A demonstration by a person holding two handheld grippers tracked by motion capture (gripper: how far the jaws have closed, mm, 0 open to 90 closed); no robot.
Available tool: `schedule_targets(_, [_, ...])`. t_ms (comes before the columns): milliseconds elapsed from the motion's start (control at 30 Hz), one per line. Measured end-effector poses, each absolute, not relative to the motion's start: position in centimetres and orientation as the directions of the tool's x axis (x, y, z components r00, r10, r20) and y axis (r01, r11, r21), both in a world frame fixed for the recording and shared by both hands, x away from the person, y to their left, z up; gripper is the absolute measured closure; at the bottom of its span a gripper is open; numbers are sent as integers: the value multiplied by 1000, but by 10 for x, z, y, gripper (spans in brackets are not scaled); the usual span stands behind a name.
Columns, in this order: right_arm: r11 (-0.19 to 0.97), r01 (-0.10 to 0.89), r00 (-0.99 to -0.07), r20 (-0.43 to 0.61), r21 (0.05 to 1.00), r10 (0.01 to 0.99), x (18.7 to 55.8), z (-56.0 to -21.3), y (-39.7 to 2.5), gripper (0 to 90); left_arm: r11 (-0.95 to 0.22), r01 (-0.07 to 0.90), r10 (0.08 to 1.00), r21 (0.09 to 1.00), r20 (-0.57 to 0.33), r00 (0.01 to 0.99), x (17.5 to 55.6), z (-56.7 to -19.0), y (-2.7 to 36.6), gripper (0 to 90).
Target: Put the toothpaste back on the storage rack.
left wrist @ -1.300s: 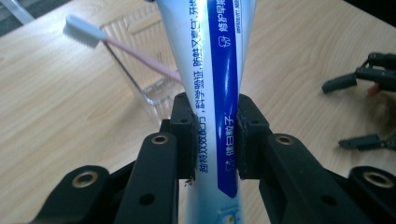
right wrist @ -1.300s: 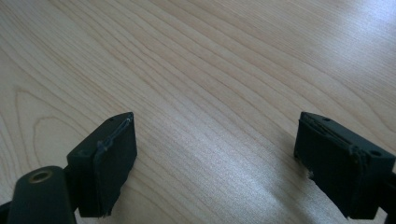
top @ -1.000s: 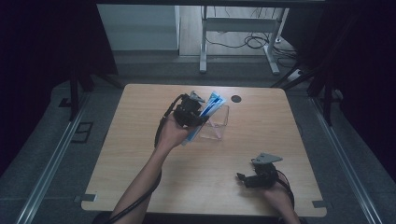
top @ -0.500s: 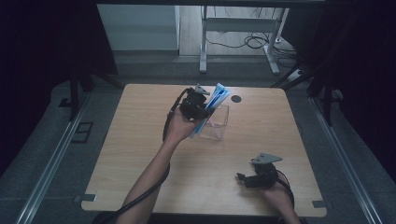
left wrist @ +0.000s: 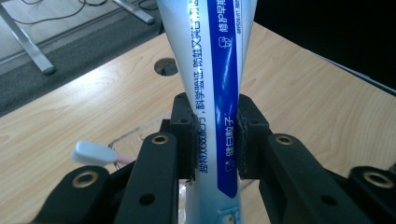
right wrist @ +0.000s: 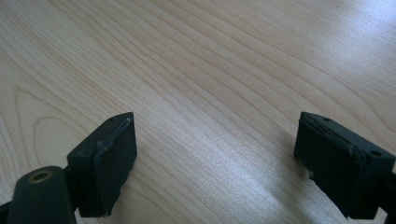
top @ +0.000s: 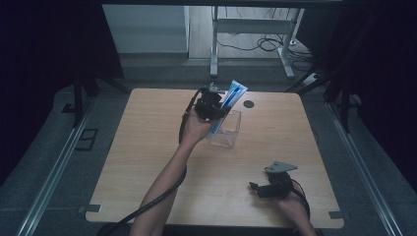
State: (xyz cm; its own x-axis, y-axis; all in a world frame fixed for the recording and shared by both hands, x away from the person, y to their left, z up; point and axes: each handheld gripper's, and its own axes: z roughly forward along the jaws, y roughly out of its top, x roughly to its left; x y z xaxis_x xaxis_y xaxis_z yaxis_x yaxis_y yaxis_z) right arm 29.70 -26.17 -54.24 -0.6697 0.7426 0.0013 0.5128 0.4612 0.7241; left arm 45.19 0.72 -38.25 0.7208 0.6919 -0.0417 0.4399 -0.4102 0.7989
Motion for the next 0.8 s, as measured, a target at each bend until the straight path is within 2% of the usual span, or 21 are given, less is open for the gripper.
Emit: schedule_targets(800, [461, 513, -670, 1, 724, 742, 297, -542, -262, 127, -358, 407, 722, 840, -27, 692, 480, -393, -11, 731])
